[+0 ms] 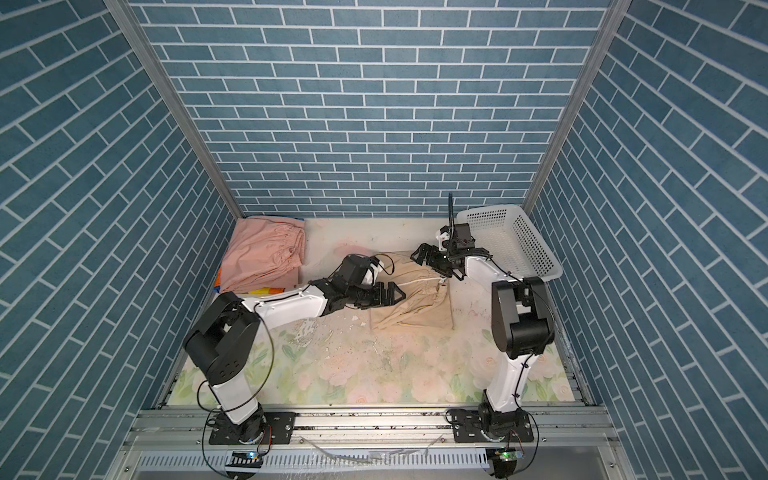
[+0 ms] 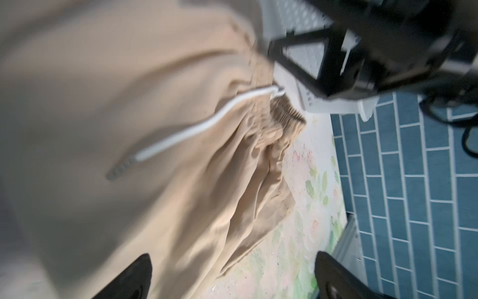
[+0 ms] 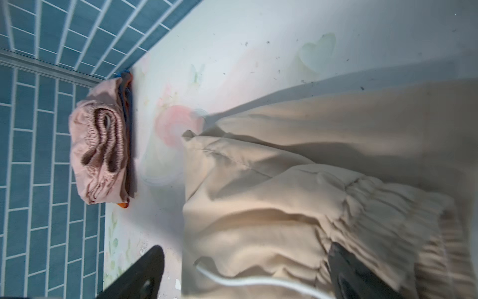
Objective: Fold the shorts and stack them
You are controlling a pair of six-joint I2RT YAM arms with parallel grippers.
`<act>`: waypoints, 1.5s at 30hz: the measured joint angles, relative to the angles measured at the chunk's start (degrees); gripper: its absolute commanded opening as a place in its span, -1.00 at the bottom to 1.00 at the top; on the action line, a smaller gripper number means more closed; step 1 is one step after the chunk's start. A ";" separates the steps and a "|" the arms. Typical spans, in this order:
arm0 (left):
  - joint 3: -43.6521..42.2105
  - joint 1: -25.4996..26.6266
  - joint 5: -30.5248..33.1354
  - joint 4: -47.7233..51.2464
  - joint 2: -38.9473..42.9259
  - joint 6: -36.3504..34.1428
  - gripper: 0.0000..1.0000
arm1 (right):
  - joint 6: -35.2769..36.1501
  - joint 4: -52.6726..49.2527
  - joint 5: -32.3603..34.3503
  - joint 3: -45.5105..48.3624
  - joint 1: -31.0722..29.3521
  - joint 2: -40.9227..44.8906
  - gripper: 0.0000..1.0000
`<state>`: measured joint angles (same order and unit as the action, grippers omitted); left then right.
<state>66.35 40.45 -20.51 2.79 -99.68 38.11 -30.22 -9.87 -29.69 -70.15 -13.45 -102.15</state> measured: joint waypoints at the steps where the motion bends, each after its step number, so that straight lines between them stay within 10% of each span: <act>1: 1.75 -0.24 2.45 1.95 1.18 -2.12 0.99 | -0.11 0.74 -0.13 1.81 0.00 2.16 0.98; 12: 16.11 -8.39 6.36 17.70 -9.14 -14.21 0.99 | -1.27 6.29 -1.20 20.57 -1.60 6.45 0.98; 25: 17.64 -9.05 -1.92 22.16 -17.90 -14.10 0.96 | -0.74 1.88 -0.50 20.52 -1.51 14.75 0.97; 32: 23.47 -9.64 -4.52 22.03 -23.69 -13.31 0.48 | 0.28 -2.23 1.09 19.06 -1.14 22.38 0.97; 41: 27.08 -10.23 -4.15 27.78 -26.25 -16.52 -1.00 | 0.57 -5.35 3.56 19.45 -0.72 25.94 0.97; 45: 30.99 -10.56 -0.20 34.51 -26.01 -20.85 -1.00 | 0.50 -5.40 3.58 19.45 -0.74 26.01 0.97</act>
<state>97.34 29.89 -20.71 37.30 -125.69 17.26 -29.71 -15.27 -26.11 -50.70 -14.20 -76.14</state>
